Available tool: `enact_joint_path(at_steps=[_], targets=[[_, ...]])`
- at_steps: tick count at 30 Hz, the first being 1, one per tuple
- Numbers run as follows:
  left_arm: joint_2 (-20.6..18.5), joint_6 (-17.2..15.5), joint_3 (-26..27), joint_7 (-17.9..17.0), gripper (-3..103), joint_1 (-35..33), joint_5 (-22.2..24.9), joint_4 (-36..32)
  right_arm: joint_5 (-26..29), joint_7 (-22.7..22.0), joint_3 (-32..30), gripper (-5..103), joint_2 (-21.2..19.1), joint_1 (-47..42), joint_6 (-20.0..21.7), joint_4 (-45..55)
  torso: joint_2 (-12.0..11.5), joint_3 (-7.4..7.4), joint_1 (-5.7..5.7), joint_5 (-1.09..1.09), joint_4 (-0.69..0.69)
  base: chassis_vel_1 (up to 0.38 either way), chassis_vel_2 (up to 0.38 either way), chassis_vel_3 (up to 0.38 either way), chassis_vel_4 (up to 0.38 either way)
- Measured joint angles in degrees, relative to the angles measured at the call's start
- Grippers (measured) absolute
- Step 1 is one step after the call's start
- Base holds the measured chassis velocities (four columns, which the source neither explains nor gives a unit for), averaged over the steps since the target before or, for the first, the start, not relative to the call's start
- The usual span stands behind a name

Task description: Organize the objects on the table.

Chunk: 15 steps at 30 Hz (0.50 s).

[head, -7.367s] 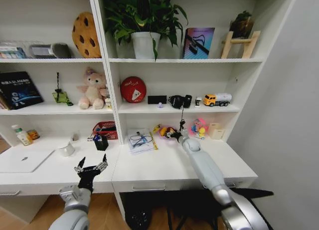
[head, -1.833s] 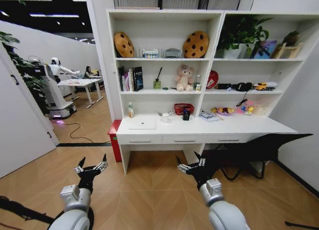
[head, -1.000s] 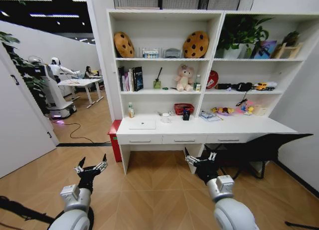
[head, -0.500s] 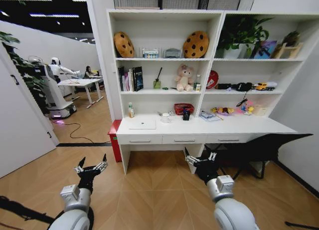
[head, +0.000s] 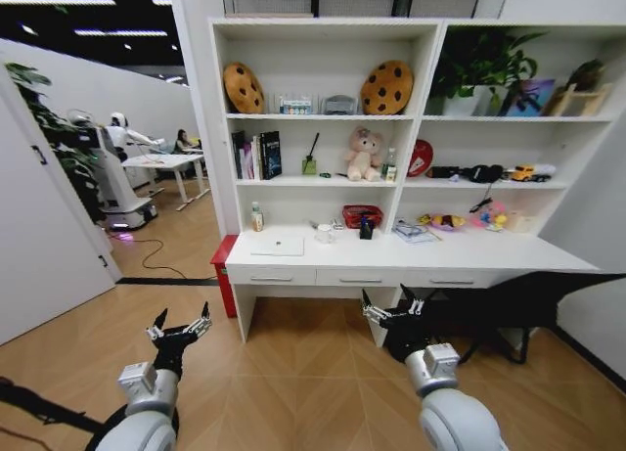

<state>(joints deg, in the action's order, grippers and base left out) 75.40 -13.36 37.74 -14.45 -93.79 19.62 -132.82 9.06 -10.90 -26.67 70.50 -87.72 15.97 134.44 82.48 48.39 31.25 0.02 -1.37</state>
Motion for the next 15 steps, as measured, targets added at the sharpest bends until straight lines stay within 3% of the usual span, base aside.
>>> enact_joint_path(at_steps=[1,4,5,15], targets=[[0.00,0.00,0.00,0.02,100,0.00,0.00,-0.01,0.00,0.00,-0.01,100,0.00,0.01,0.00,0.00,0.00,0.00,0.00,0.07,0.01,-0.161,-0.169,0.068,0.102],[0.00,0.00,-0.01,0.09,100,0.00,0.00,-0.01,-0.01,0.00,-0.02,100,0.00,0.00,0.00,0.00,0.01,-0.01,-0.02,-0.07,-0.01,-0.013,-0.172,0.063,0.097],[0.00,0.00,-0.01,0.09,100,0.00,0.00,-0.01,0.00,-0.01,-0.01,100,0.01,0.00,0.00,0.00,0.02,-0.01,-0.03,0.00,0.01,-0.041,-0.109,0.053,0.031],[0.00,0.00,0.02,0.02,100,0.00,0.00,-0.01,0.00,0.03,0.02,100,0.02,0.00,0.00,-0.01,0.02,-0.01,-0.02,-0.05,0.04,0.029,0.042,-0.021,-0.028]])
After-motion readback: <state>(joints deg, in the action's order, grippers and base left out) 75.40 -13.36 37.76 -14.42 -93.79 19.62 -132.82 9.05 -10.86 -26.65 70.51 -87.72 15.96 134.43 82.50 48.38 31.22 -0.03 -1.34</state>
